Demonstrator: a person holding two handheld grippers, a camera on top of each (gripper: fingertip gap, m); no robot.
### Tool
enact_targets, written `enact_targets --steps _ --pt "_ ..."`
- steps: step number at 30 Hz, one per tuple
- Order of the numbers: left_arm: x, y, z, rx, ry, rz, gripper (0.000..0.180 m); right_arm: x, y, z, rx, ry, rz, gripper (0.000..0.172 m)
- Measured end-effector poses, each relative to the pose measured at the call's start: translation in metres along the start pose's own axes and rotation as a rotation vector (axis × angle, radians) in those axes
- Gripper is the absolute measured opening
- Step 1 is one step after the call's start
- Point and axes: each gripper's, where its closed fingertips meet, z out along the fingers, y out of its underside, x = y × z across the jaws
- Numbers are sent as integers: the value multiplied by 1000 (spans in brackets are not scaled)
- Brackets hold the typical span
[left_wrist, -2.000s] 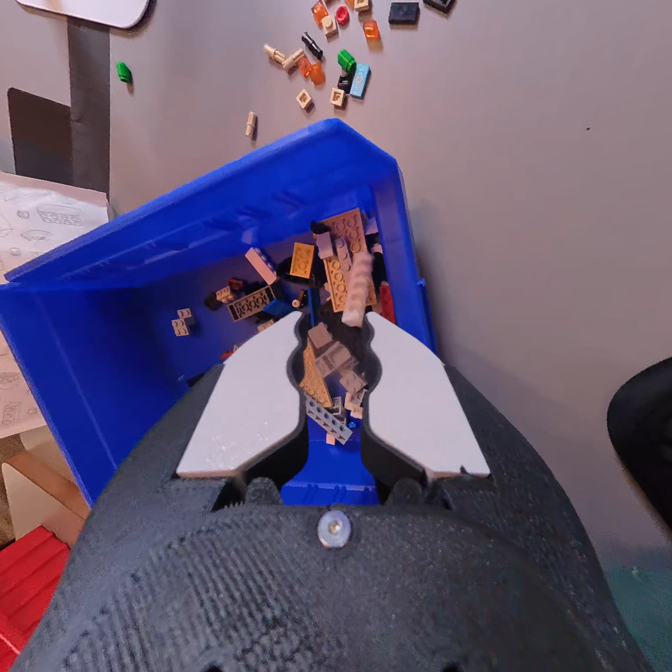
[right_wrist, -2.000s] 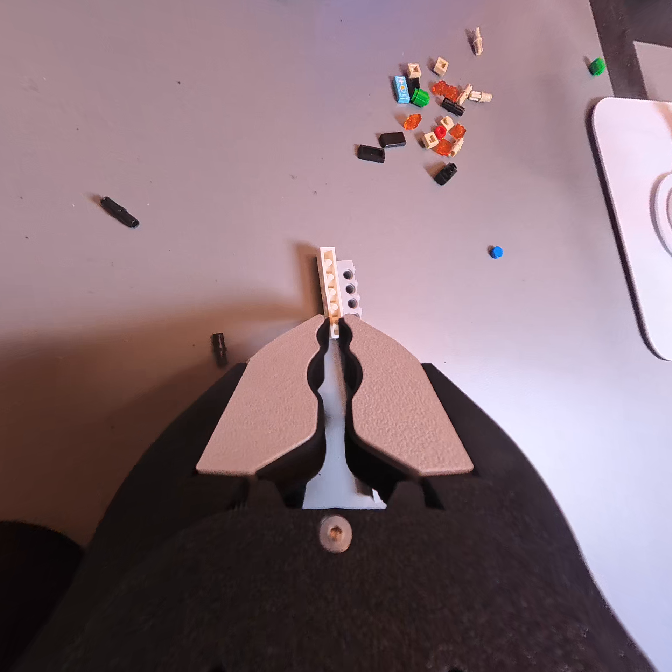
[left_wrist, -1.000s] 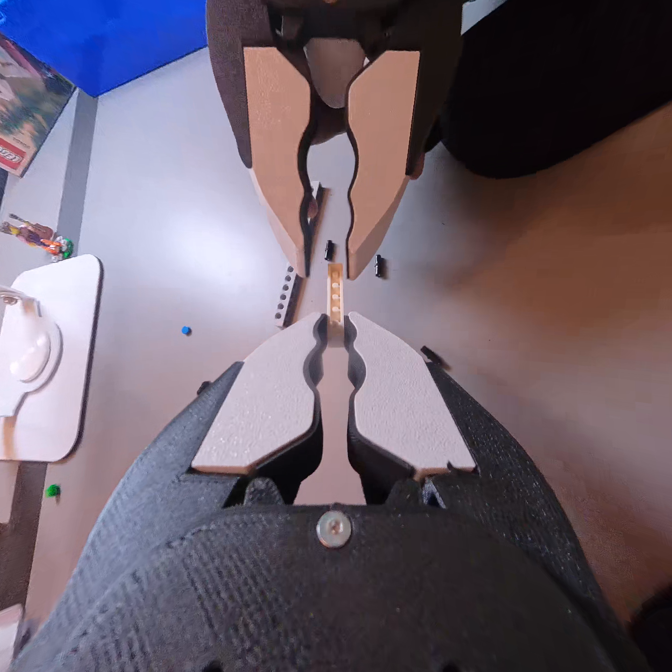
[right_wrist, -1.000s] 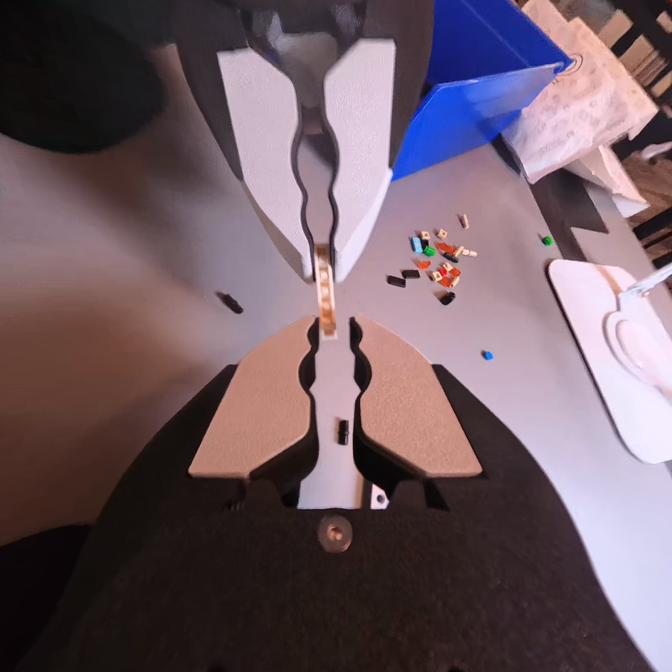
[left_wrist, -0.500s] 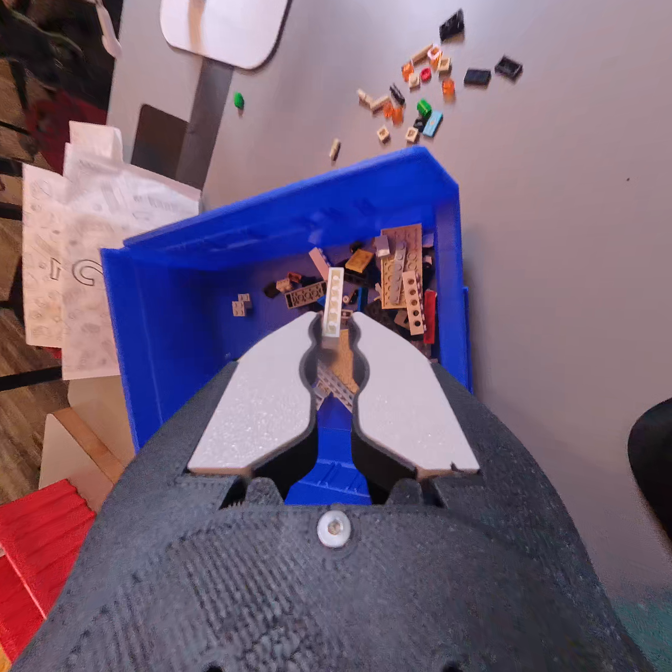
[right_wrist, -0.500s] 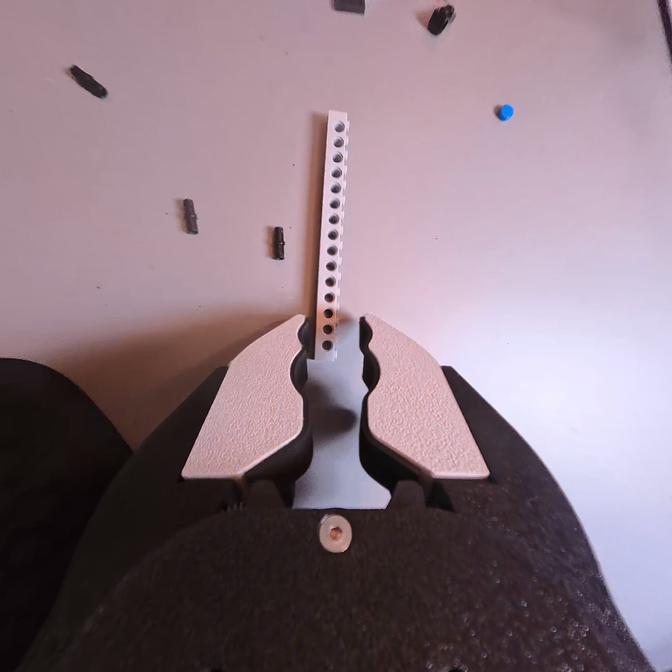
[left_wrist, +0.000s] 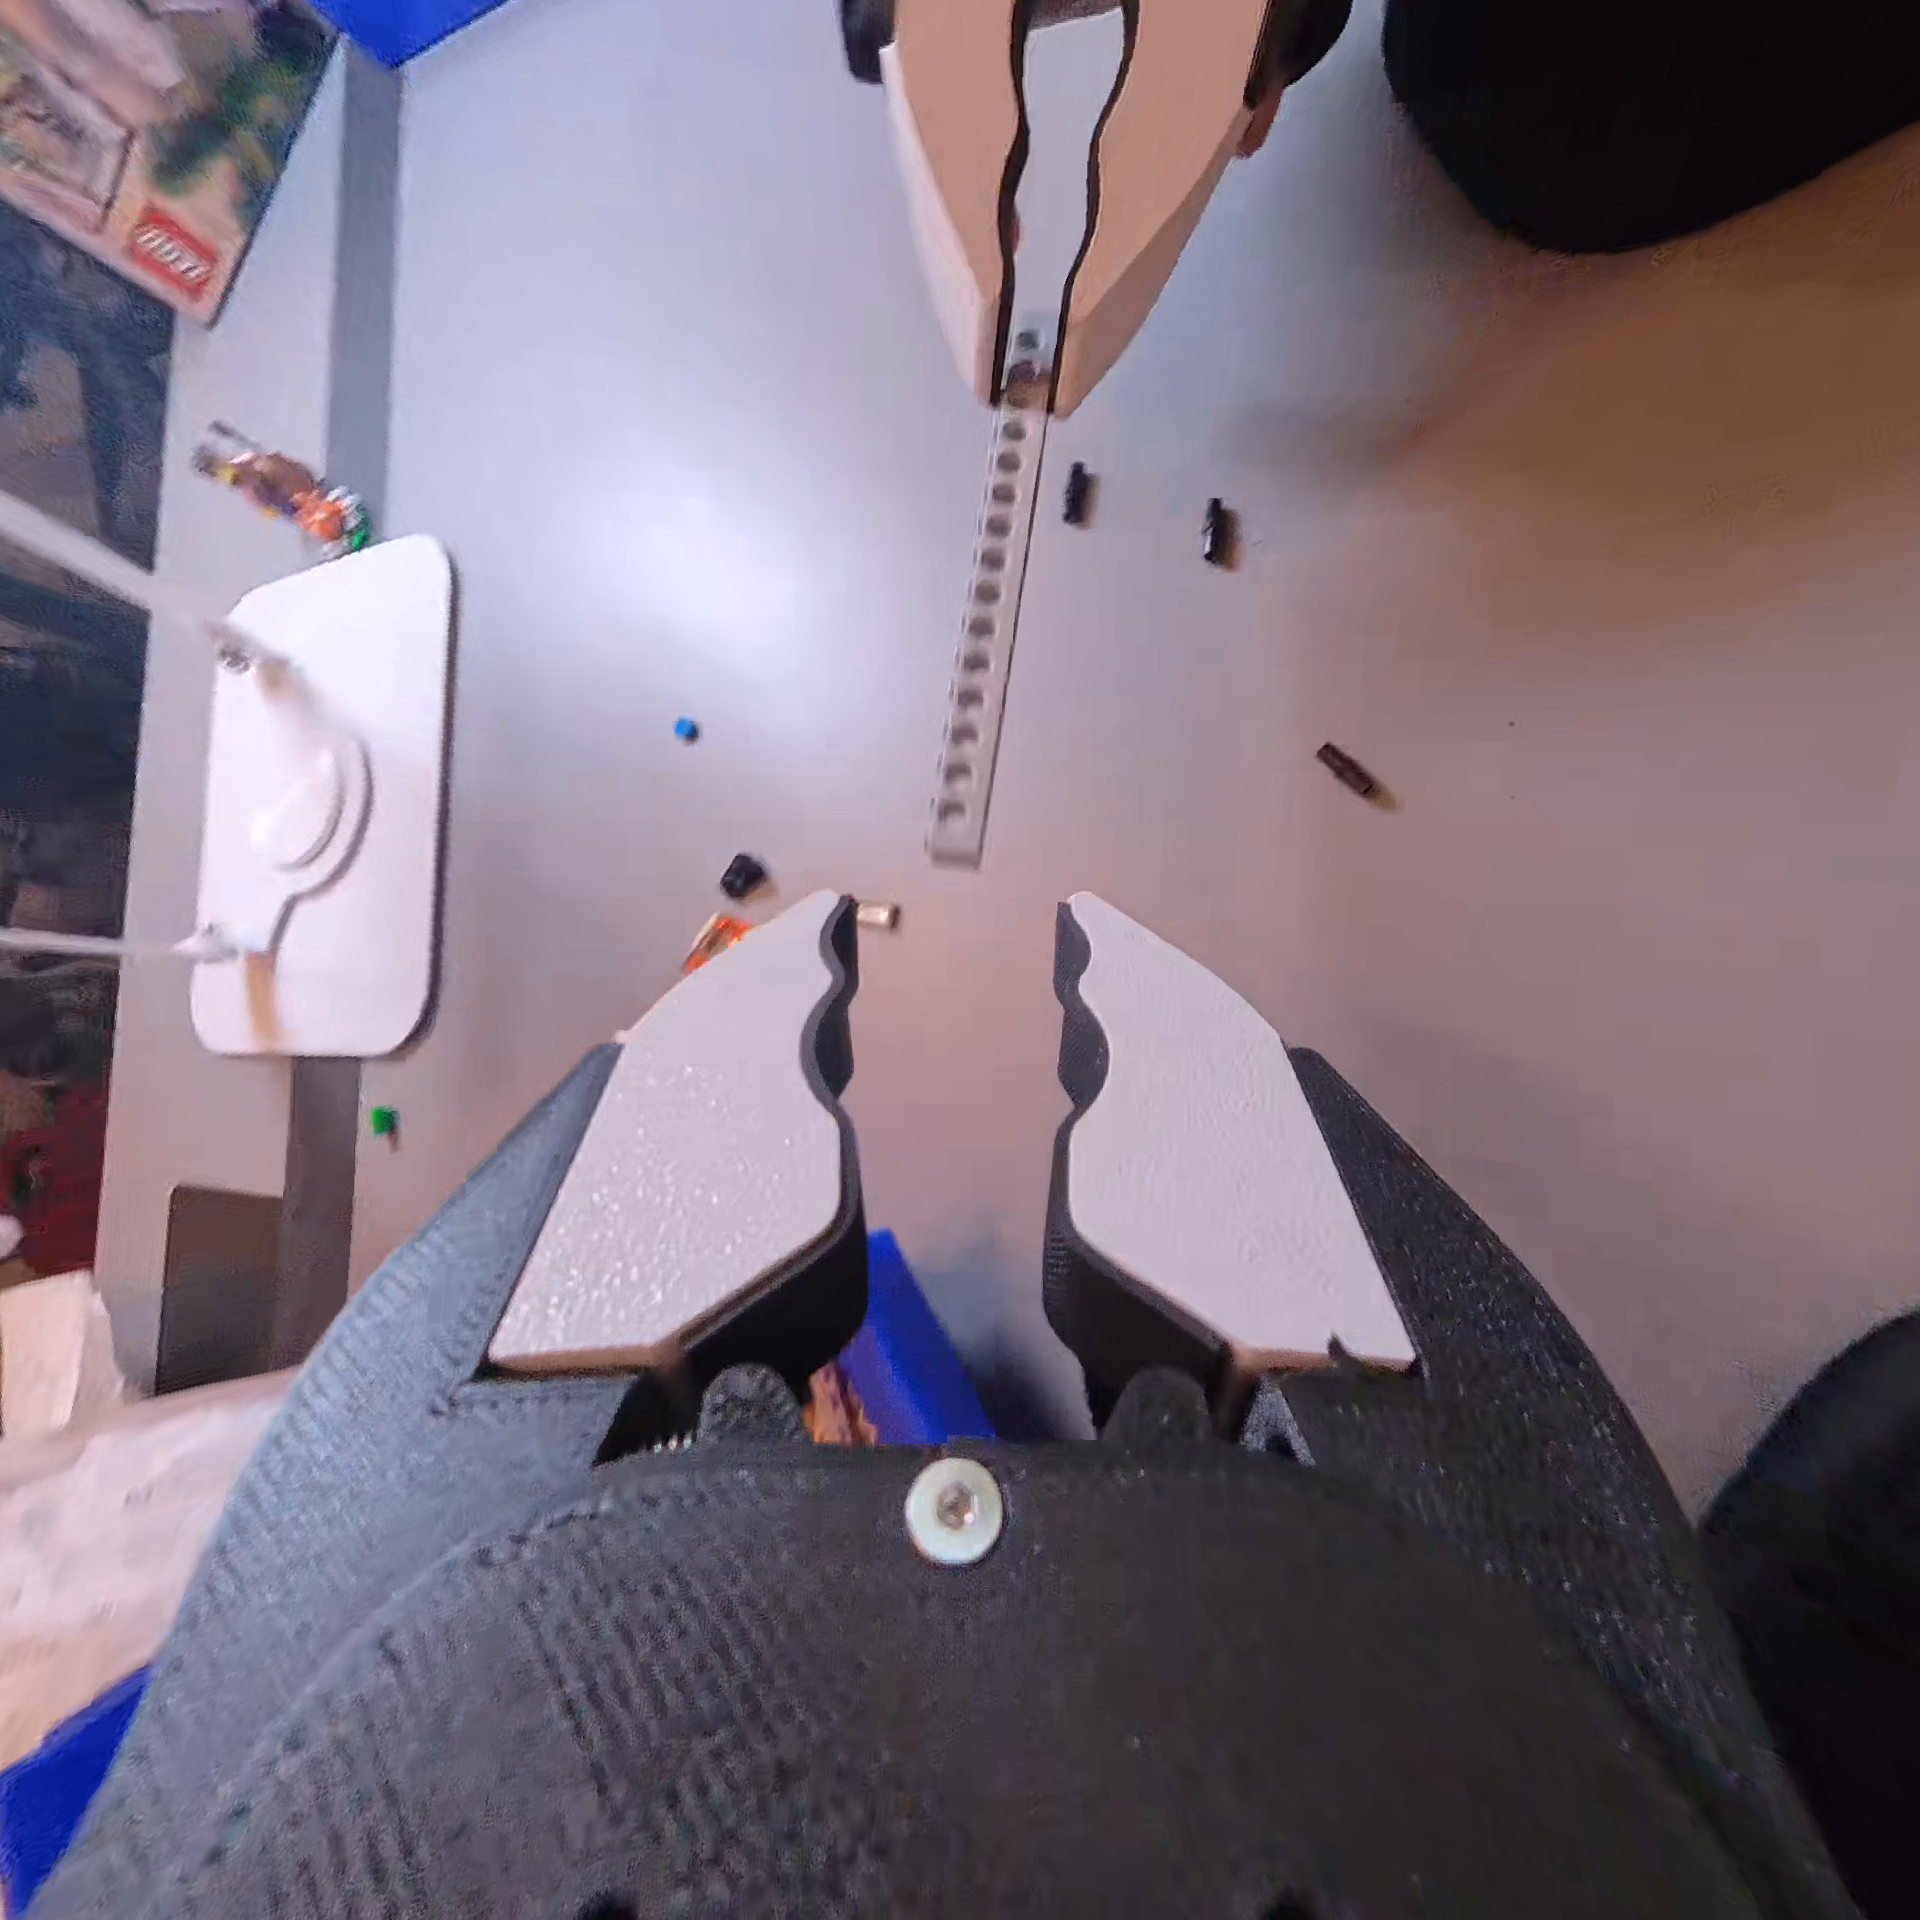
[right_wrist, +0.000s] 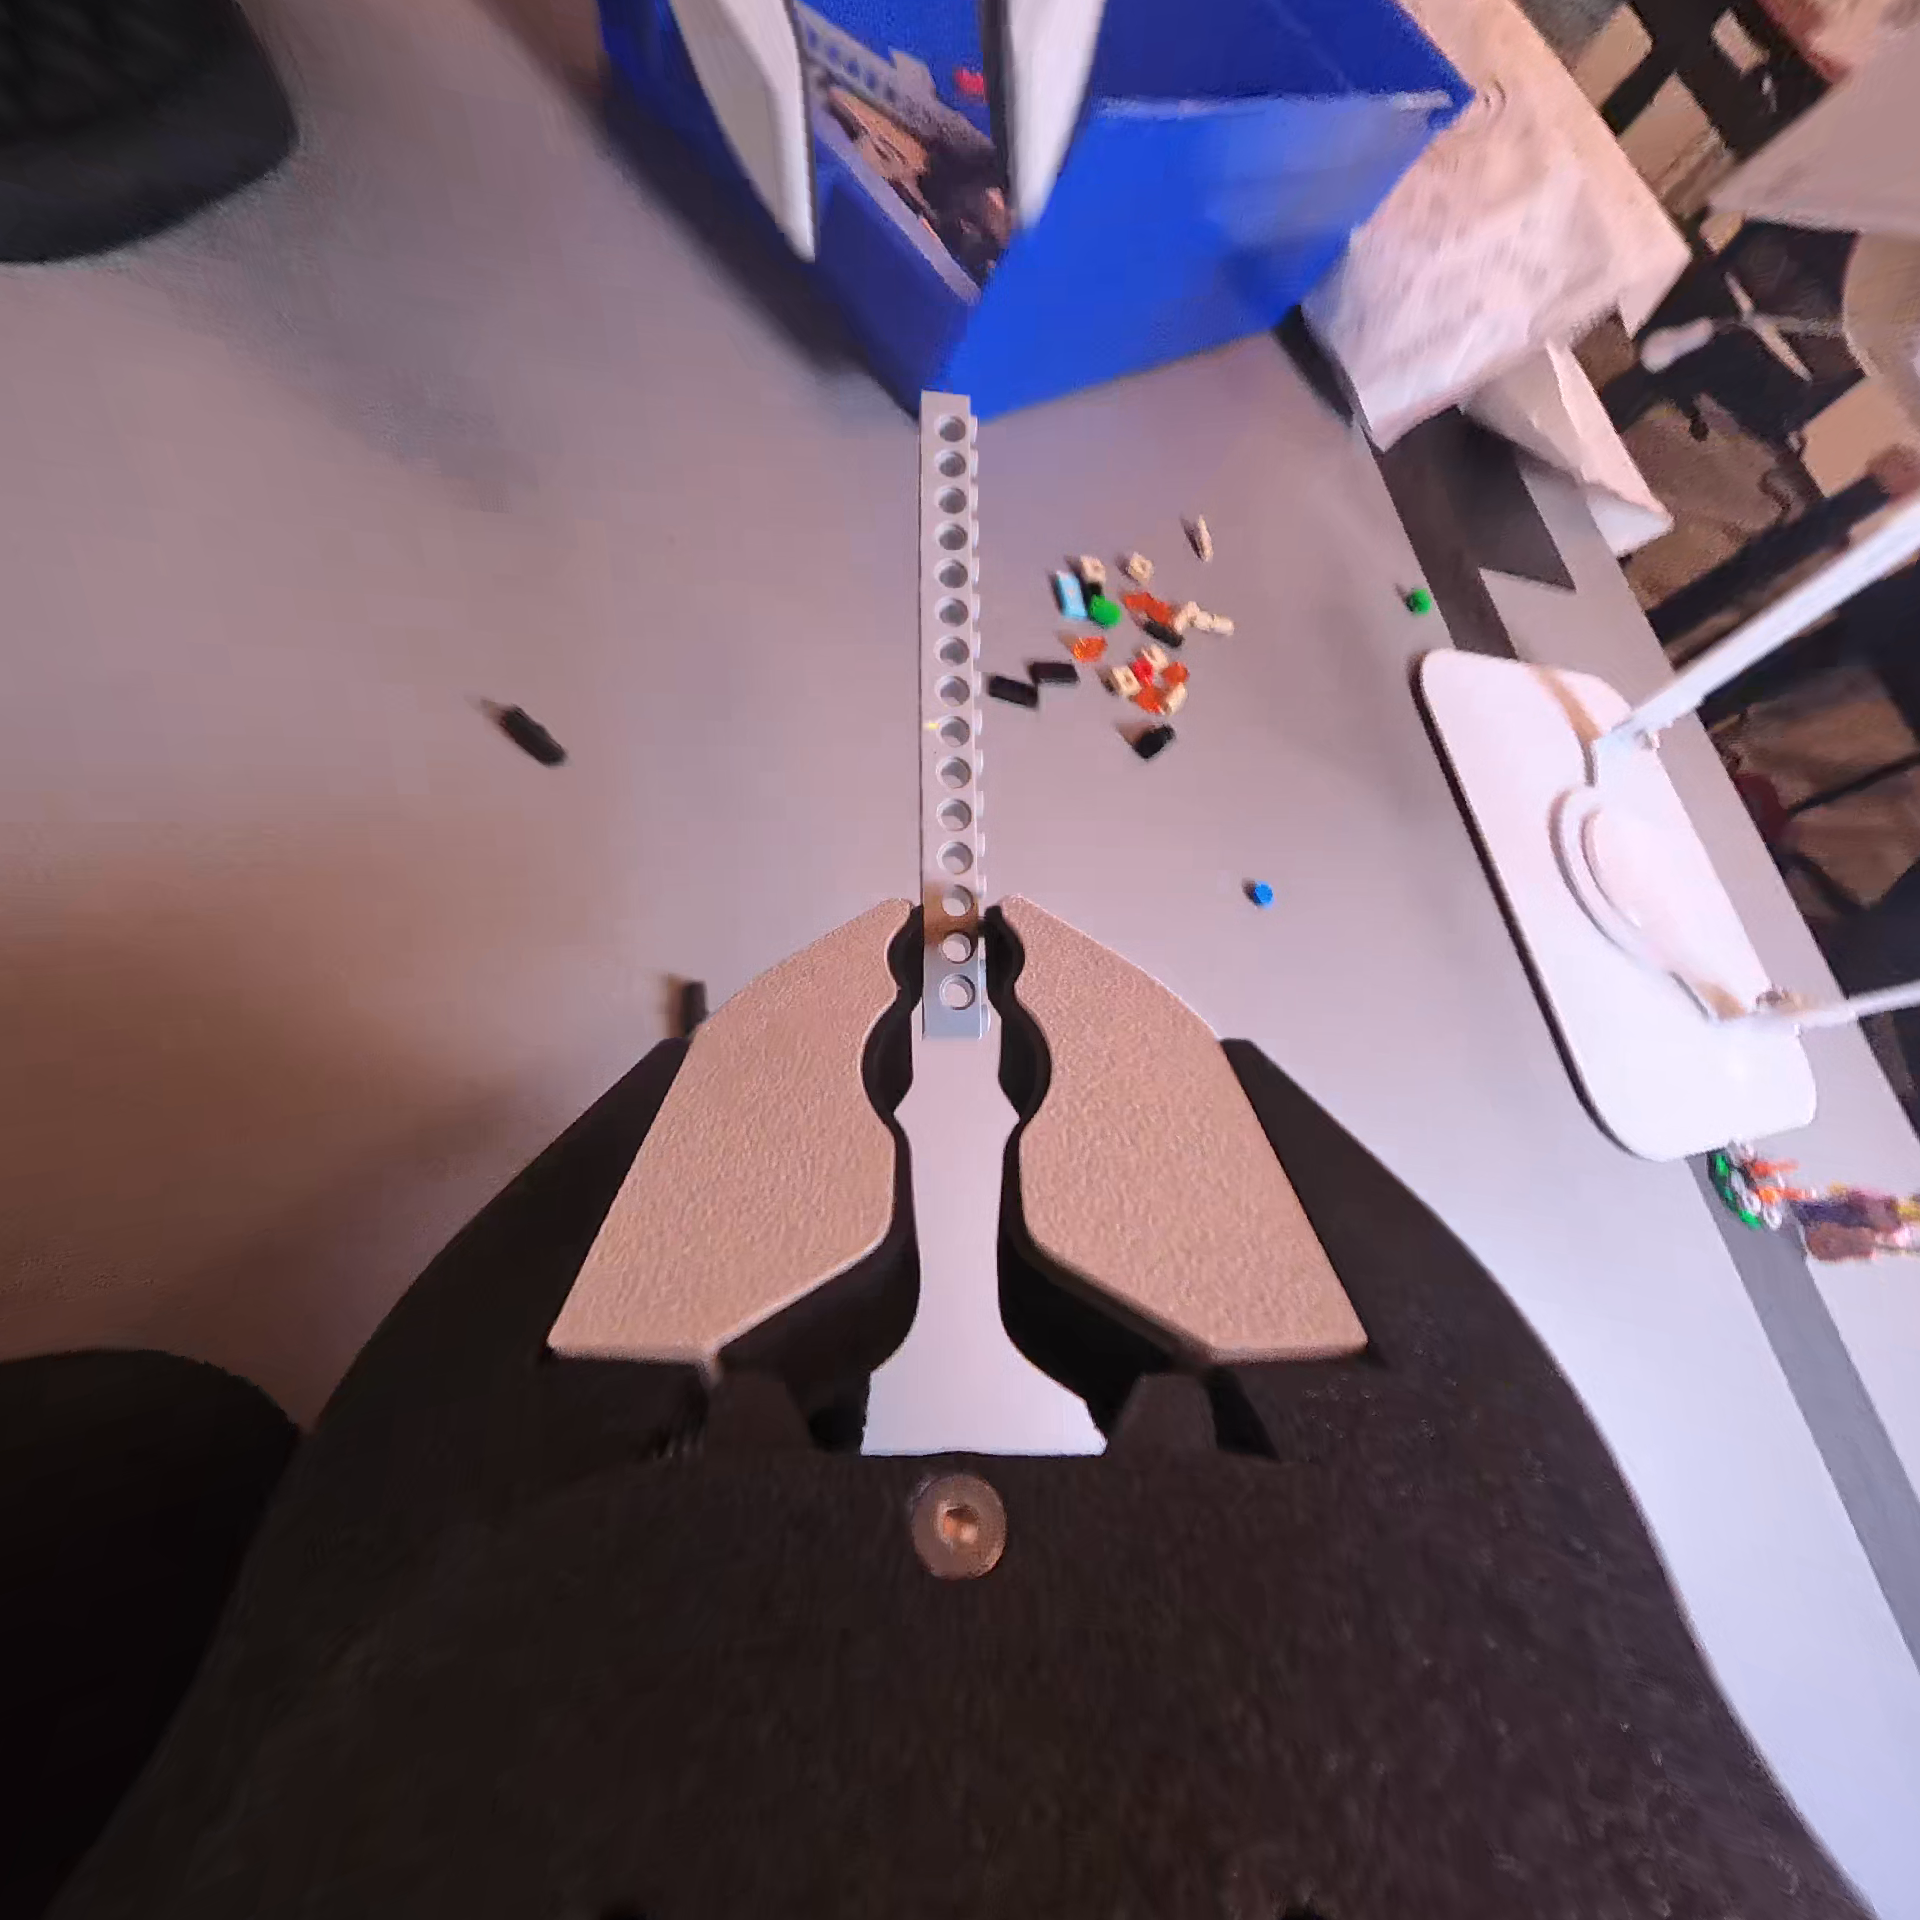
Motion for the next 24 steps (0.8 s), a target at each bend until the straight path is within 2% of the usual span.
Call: enact_targets --steps 2,4,6,9,11,13,16,19,22,24 --pt "12 -2 21 -22 38 34 35 -14 -10 5 28 -35 -21 11" --pt "27 3 32 -65 108 78 13 -23 -17 8 54 -58 -26 11" --pt "31 11 33 -121 117 113 13 -30 -20 9 76 -82 -18 11" --pt "31 7 17 -107 144 77 12 -30 -26 8 124 -91 15 11" --pt "15 21 -6 -176 71 105 12 -23 -17 5 76 -84 33 15" --pt "-3 32 -38 -181 11 36 12 -19 -2 1 5 -116 67 24" --pt "-35 70 -88 -252 -132 -96 12 -28 27 -3 -130 -232 112 24" --pt "-49 126 -122 -395 -215 -236 13 -28 45 0 -205 -238 105 24" --pt "-50 169 -132 -508 -207 -350 13 -23 53 4 -223 -222 136 24" --pt "-50 185 -130 -551 -191 -397 13 -20 58 6 -241 -201 143 23"
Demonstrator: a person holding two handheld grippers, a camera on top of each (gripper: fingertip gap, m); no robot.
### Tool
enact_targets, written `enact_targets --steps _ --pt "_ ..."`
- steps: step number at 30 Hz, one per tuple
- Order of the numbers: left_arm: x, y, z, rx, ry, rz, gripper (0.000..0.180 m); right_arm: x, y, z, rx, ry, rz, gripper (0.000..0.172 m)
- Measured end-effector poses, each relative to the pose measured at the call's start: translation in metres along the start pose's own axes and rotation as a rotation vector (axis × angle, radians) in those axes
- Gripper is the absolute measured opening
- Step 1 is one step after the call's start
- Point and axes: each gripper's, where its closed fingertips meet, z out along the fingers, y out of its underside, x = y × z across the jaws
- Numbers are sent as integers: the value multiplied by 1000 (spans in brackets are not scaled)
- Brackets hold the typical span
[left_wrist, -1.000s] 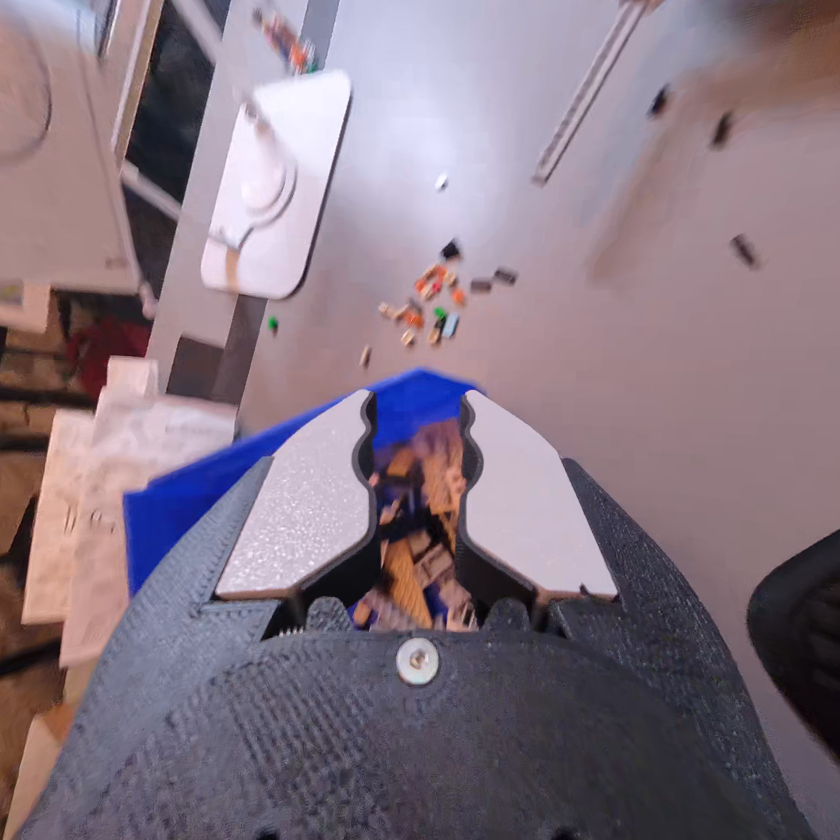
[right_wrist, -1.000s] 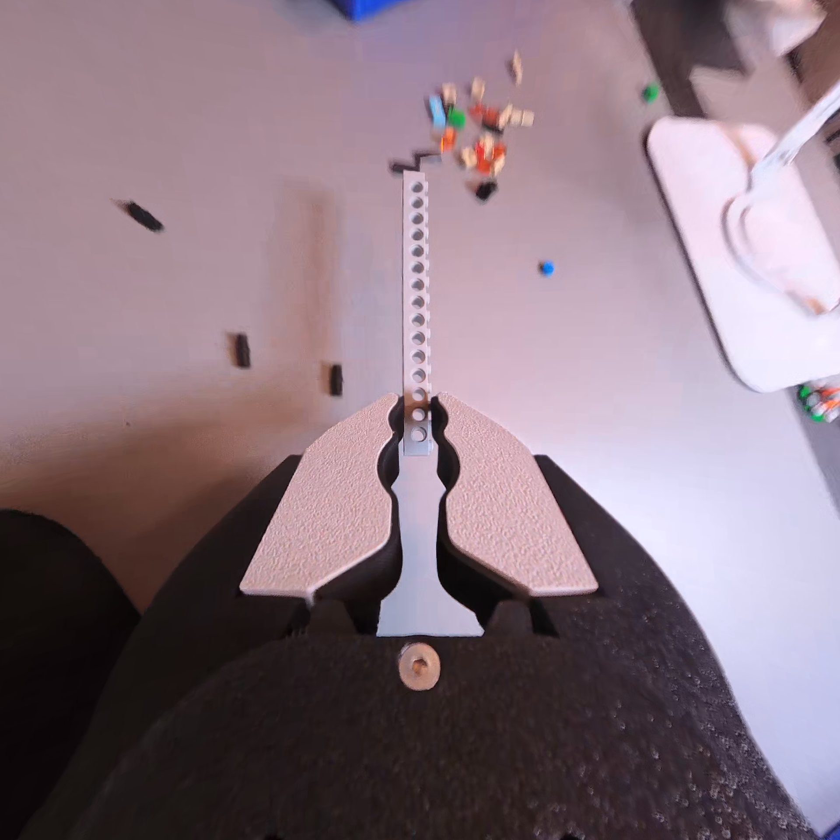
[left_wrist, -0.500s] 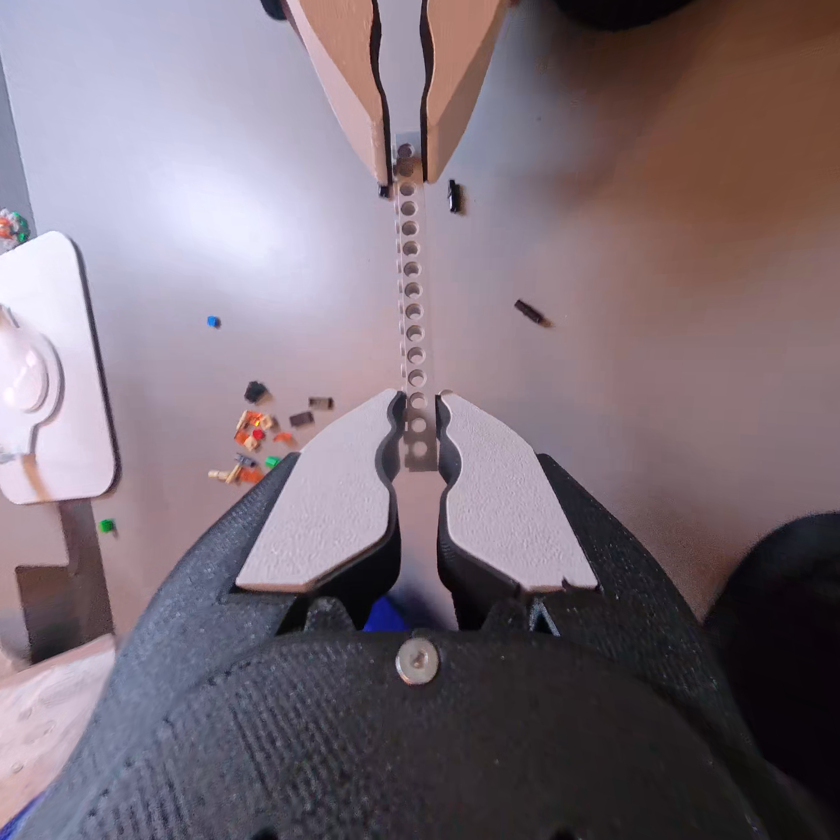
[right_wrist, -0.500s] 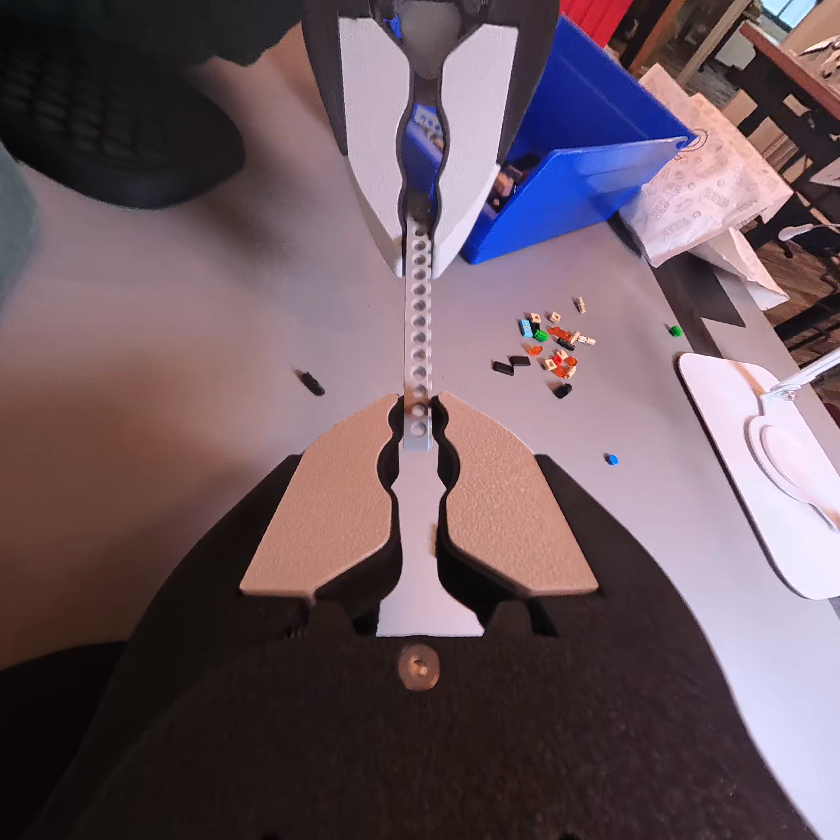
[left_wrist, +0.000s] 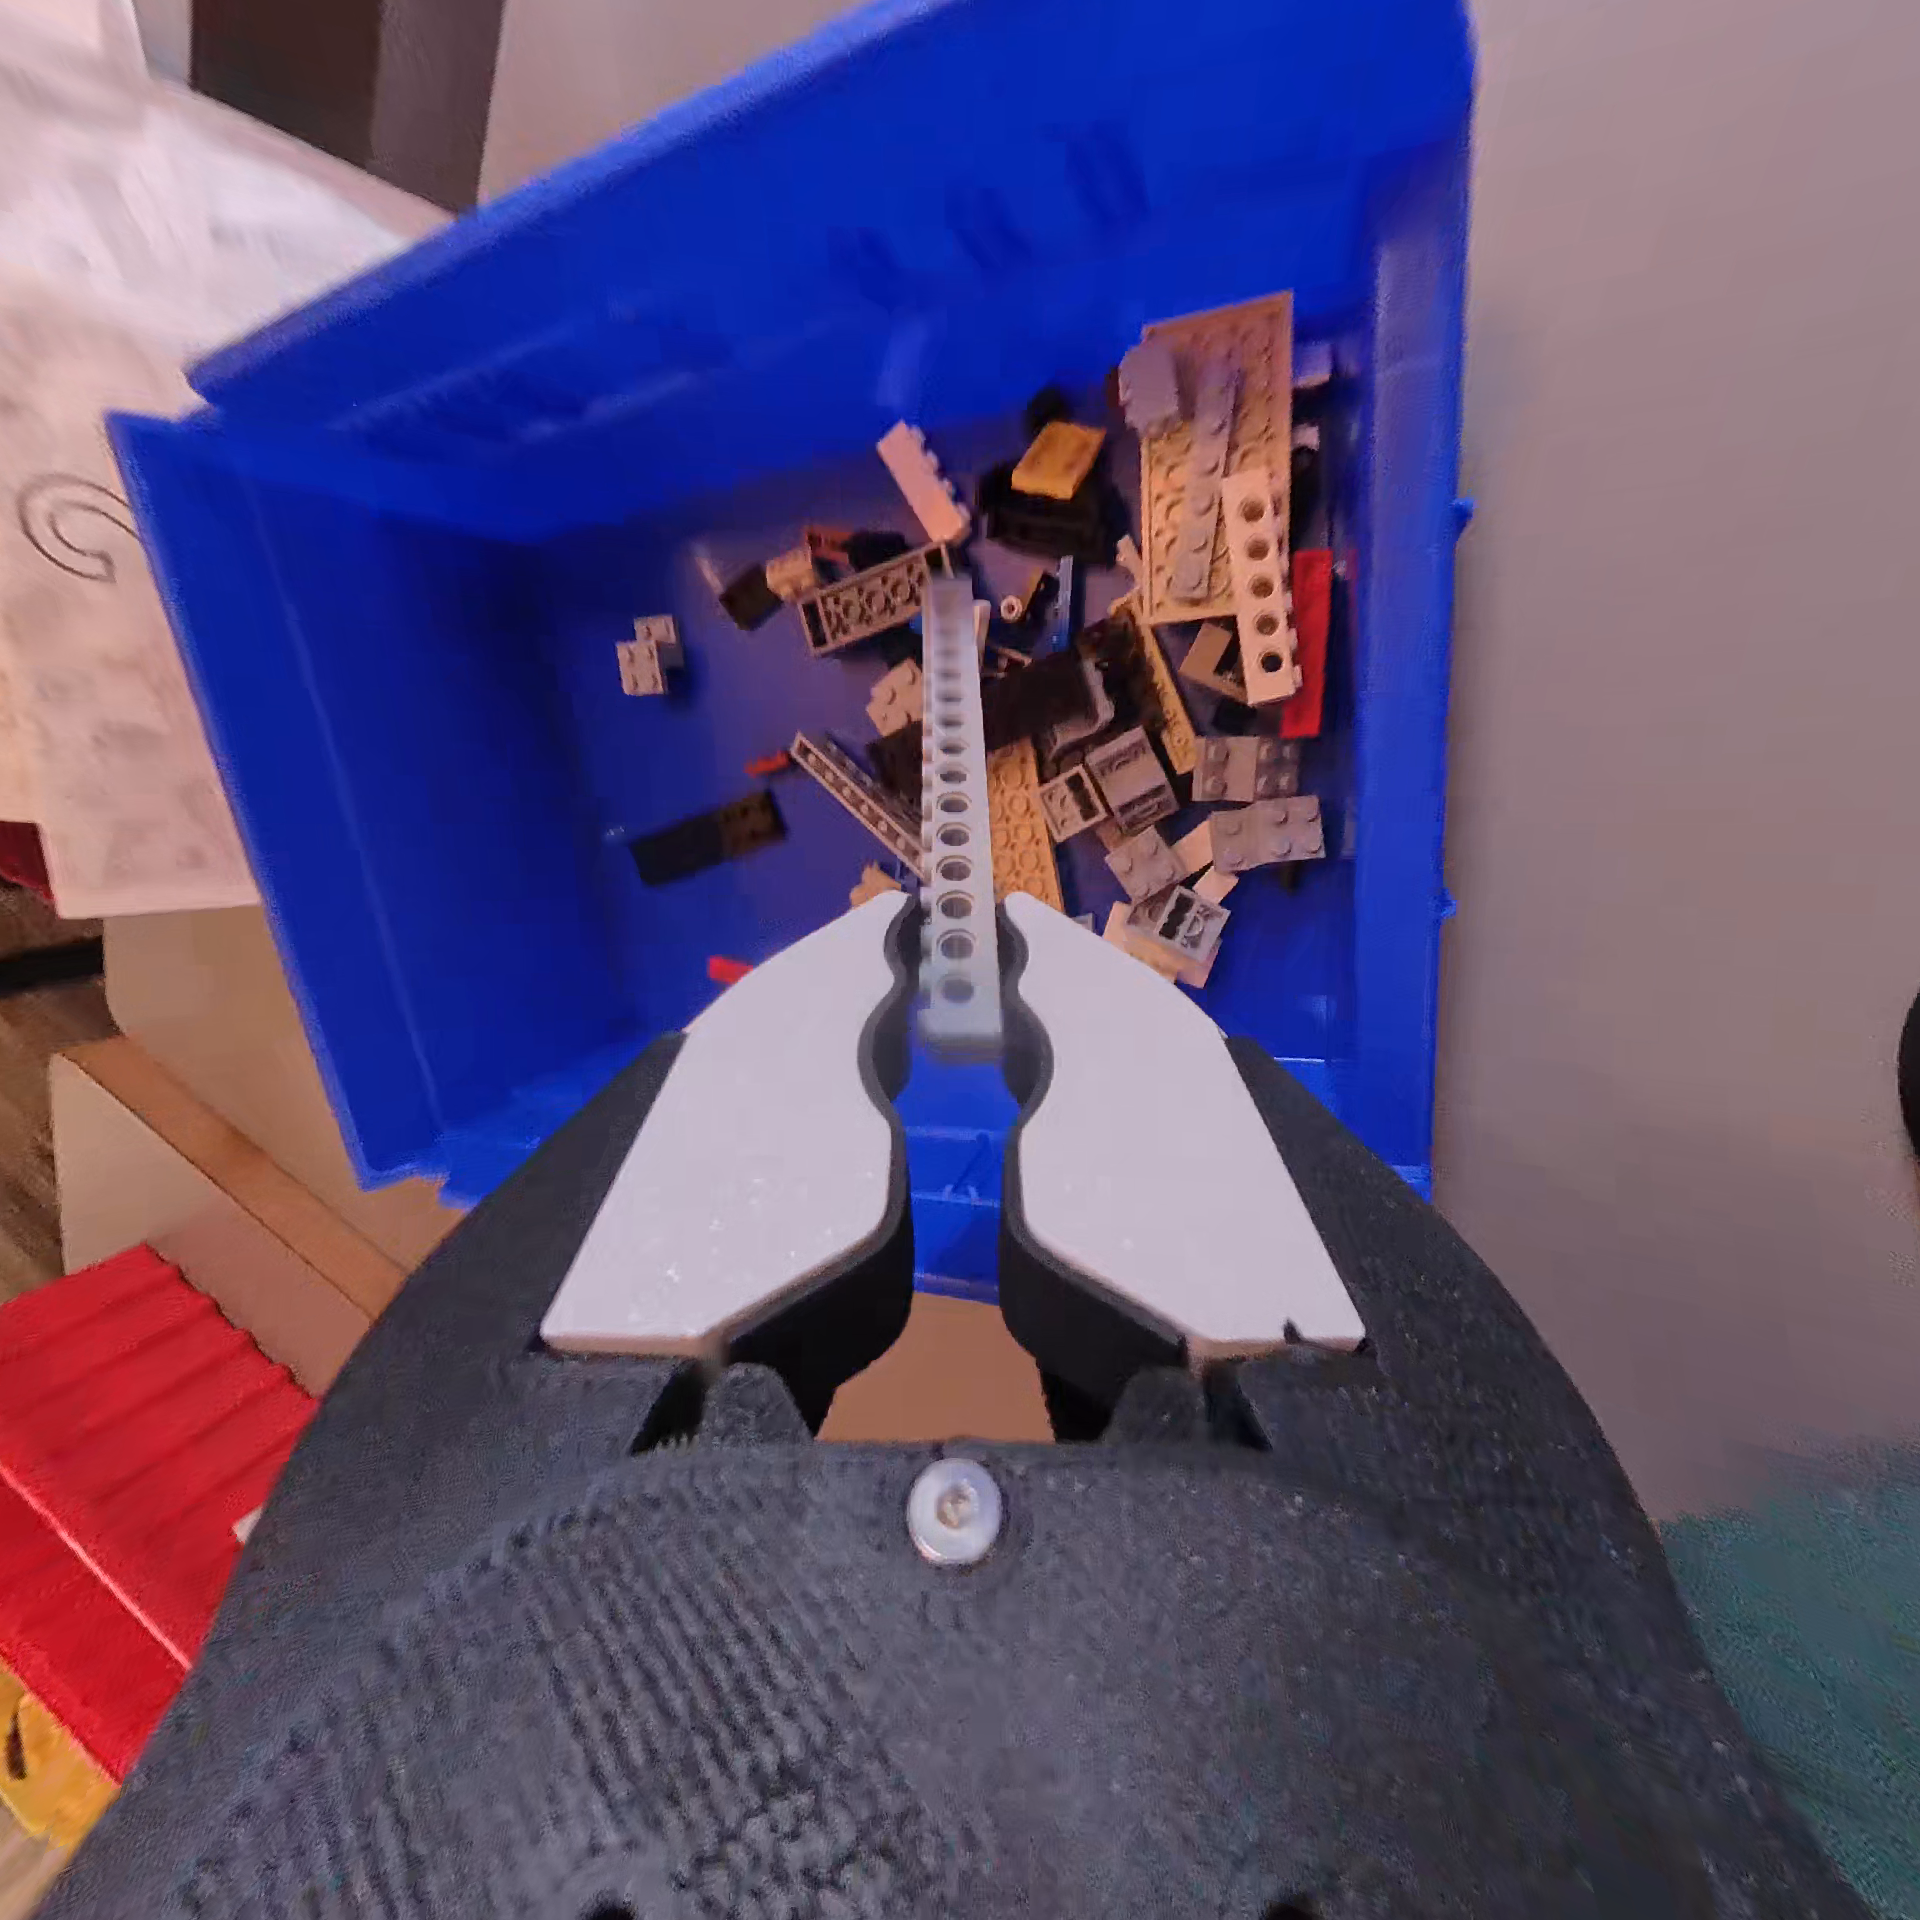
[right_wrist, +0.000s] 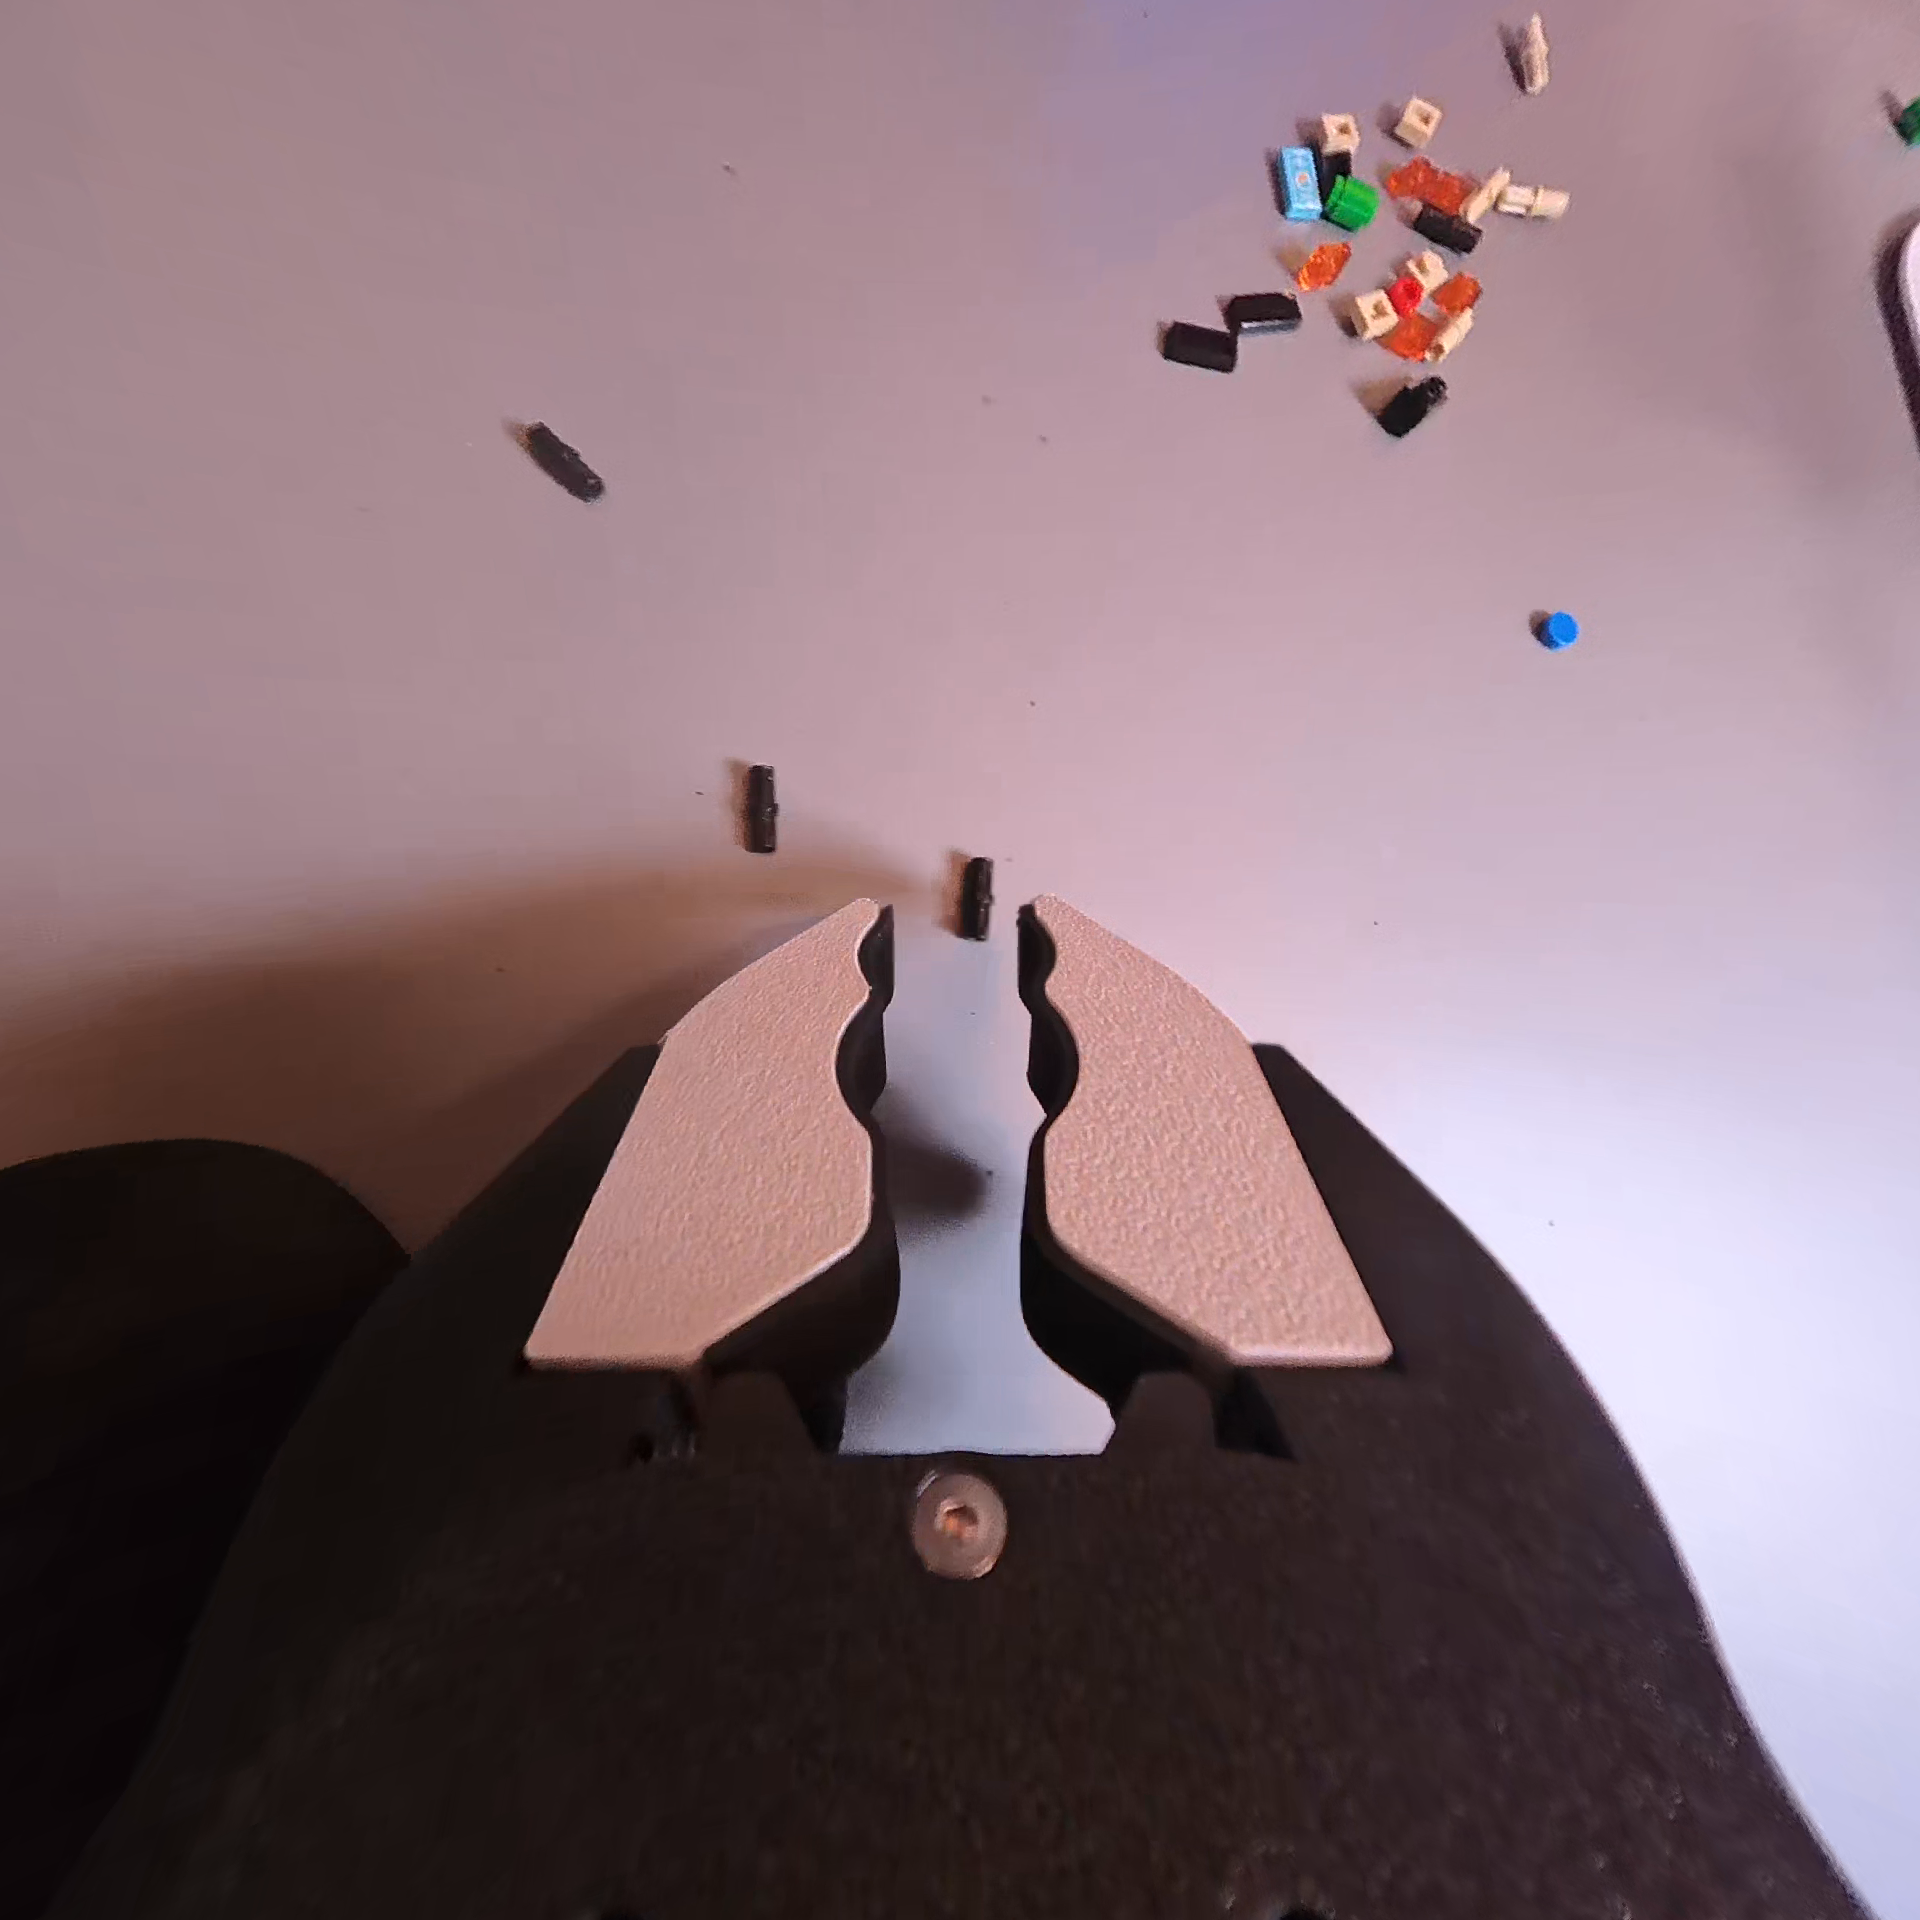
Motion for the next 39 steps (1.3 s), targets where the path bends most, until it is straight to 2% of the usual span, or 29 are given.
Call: enact_targets --steps 4,7,9,10,14,18,22,26,30,36,39 --pt "-7 1 5 -30 -41 -3 29 1 4 5 -20 -7 28 22" --pt "-6 -18 -7 63 -72 33 30 2 4 8 -25 -7 43 20" --pt "-1 -36 -17 146 -90 76 27 6 4 10 -44 11 37 5" --pt "4 -47 -22 193 -88 98 25 7 4 11 -52 14 34 4" --pt "60 -91 -29 336 77 256 19 24 -15 23 16 63 58 4" --pt "128 -131 -9 415 276 412 21 53 -55 44 125 86 63 4" --pt "178 -167 23 493 438 385 22 74 -81 76 100 77 17 4" --pt "206 -169 48 467 561 354 26 86 -86 95 62 77 -7 4" --pt "228 -171 49 486 671 335 26 88 -87 93 94 76 8 14" --pt "251 -172 52 476 708 365 31 74 -83 76 168 0 42 24" --pt "257 -174 55 478 705 386 29 74 -84 81 121 -38 48 27"
